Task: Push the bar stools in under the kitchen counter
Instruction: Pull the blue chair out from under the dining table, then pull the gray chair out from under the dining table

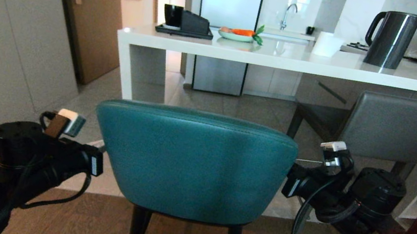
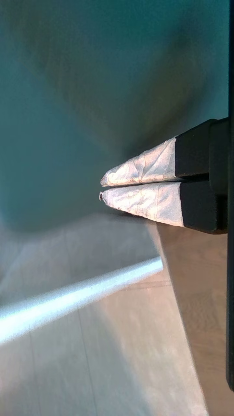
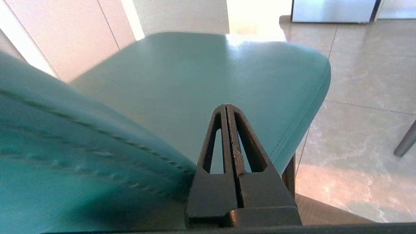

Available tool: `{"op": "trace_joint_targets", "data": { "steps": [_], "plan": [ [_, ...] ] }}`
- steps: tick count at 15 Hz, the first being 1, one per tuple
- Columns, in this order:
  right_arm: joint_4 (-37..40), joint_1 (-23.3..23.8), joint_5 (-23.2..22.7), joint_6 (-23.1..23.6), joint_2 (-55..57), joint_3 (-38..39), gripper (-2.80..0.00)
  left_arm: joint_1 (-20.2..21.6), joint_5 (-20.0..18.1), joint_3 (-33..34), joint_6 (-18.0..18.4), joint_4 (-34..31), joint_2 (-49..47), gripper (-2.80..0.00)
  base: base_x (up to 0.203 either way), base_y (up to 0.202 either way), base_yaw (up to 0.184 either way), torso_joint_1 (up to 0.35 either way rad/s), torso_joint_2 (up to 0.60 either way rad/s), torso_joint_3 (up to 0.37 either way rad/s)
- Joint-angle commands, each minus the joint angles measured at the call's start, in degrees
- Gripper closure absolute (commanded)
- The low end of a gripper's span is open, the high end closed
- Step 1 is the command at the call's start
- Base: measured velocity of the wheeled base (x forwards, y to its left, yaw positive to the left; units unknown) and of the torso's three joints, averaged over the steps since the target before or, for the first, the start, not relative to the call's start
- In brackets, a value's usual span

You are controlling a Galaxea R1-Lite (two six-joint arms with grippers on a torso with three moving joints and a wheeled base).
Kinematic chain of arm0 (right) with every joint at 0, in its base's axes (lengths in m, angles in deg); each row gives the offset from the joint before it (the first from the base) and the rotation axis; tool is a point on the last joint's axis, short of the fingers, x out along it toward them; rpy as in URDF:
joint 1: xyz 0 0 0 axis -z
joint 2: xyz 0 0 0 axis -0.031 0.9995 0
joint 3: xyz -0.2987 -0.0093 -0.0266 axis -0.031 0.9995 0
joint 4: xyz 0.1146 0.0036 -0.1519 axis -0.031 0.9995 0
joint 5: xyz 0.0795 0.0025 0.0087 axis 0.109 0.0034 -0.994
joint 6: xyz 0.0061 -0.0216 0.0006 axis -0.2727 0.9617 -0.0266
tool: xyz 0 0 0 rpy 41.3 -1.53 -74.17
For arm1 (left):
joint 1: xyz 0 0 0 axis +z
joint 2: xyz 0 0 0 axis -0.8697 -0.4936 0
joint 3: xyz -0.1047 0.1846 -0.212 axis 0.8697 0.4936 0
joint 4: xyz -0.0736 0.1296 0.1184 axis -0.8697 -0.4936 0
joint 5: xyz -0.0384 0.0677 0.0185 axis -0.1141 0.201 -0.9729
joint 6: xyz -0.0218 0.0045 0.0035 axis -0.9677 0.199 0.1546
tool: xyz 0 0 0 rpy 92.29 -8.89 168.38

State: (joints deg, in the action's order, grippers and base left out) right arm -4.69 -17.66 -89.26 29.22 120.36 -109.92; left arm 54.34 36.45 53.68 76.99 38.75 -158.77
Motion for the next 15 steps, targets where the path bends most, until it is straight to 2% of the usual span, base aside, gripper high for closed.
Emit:
{"op": "trace_joint_targets", "data": {
  "steps": [1,3,5,8,10,13,15],
  "plan": [
    [-0.4,1.74,0.59,-0.05,-3.49,1.47,0.0,3.42,-4.48,0.42,-0.02,0.45,3.43,0.0,0.0,0.0,0.0,0.0,0.0,0.0],
    [-0.4,2.46,0.56,-0.07,-4.99,1.95,0.0,3.81,-4.37,0.75,0.04,0.45,4.76,0.0,0.0,0.0,0.0,0.0,0.0,0.0],
    [-0.4,3.28,0.5,-0.09,-7.03,4.64,0.0,6.71,-5.39,3.62,-0.4,0.45,6.49,0.0,0.0,0.0,0.0,0.0,0.0,0.0],
    [-0.4,3.89,0.92,-1.19,-13.07,11.34,0.0,10.44,-11.11,9.52,-3.17,0.45,13.59,0.0,0.0,0.0,0.0,0.0,0.0,0.0],
    [-0.4,4.63,1.72,0.26,-19.85,16.18,0.0,12.53,-13.35,12.46,-5.83,0.45,20.37,0.0,0.0,0.0,0.0,0.0,0.0,0.0],
    [-0.4,6.4,7.28,1.62,-32.41,22.44,0.0,14.56,-14.6,16.71,-8.19,0.45,30.66,0.0,0.0,0.0,0.0,0.0,0.0,0.0],
    [0.65,10.58,8.88,2.09,-42.14,25.58,0.0,14.96,-15.02,18.56,-9.56,0.44,38.47,0.0,0.0,0.0,0.0,0.0,0.0,0.0]
  ]
}}
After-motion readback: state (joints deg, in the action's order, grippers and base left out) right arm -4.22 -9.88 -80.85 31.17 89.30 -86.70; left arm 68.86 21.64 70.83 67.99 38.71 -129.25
